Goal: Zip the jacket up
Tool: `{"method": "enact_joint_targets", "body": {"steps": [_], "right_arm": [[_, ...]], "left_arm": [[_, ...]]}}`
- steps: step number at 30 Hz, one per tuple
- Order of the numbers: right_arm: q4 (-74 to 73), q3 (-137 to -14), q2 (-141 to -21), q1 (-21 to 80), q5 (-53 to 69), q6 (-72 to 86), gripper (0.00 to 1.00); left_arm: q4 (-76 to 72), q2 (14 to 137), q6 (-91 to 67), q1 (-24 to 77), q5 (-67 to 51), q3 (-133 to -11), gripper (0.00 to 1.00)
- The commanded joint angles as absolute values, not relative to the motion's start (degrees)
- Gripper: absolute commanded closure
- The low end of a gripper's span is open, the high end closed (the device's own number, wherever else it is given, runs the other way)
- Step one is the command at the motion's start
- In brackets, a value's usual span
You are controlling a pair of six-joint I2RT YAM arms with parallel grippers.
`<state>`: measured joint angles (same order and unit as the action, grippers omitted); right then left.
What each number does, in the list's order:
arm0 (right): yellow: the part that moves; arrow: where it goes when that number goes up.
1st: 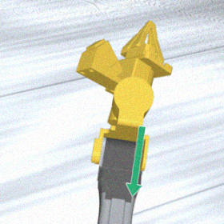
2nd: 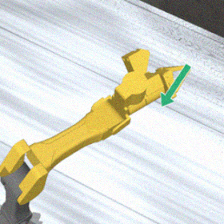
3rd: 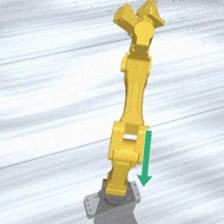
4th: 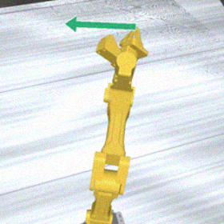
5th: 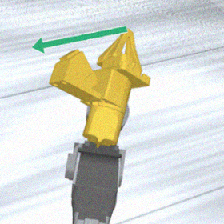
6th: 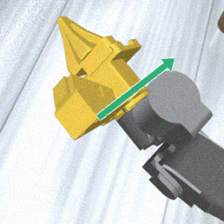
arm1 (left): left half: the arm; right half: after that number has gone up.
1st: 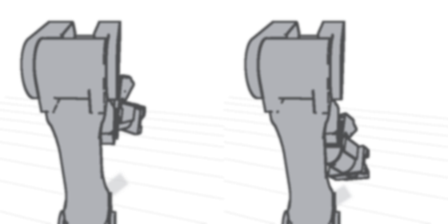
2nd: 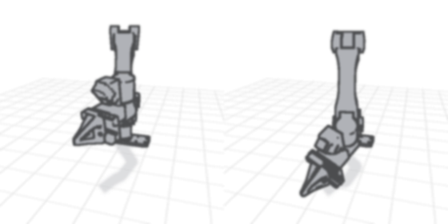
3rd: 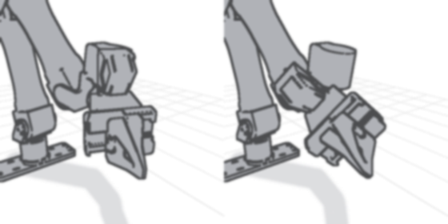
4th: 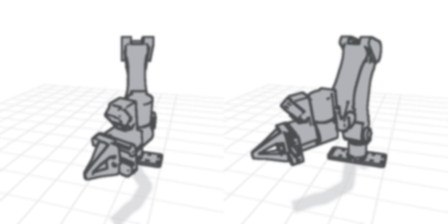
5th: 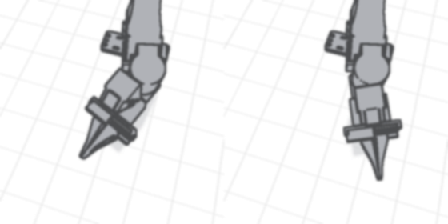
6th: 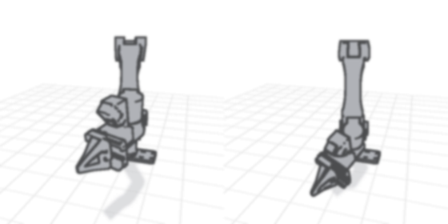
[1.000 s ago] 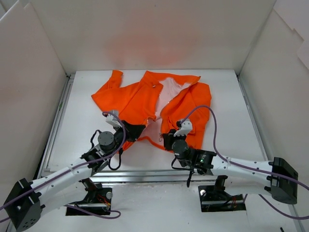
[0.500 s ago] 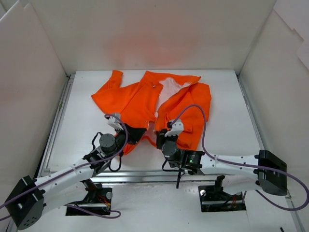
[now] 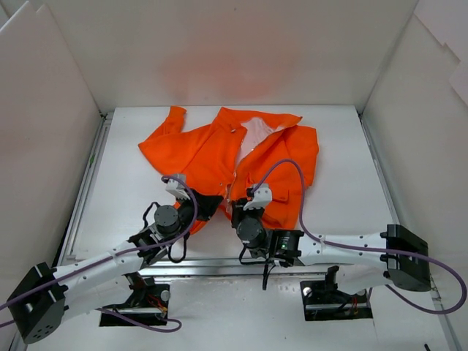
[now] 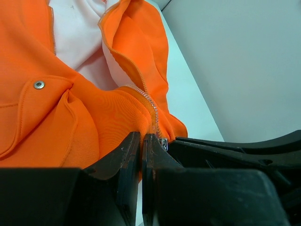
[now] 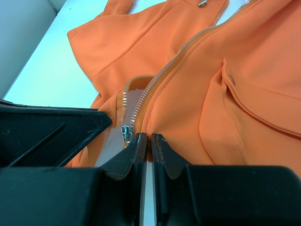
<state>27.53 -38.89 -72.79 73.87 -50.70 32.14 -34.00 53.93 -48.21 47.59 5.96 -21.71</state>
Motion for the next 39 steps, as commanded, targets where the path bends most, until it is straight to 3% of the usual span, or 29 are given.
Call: {"method": "enact_joint_targets", "body": {"steps": [1,39], "right_arm": [[28.7,-43.0,-73.2,75.1,-56.9,34.6,1.0],[22.7,-46.8,-75.8,76.8,-61.2,37.7,1.0]], "left_arm": [[-39.8,52.9,-47.6,48.6,8.9,-23.3,1.0],[-39.8,54.2,-45.3,54.4,15.6,-24.0,1.0]]}}
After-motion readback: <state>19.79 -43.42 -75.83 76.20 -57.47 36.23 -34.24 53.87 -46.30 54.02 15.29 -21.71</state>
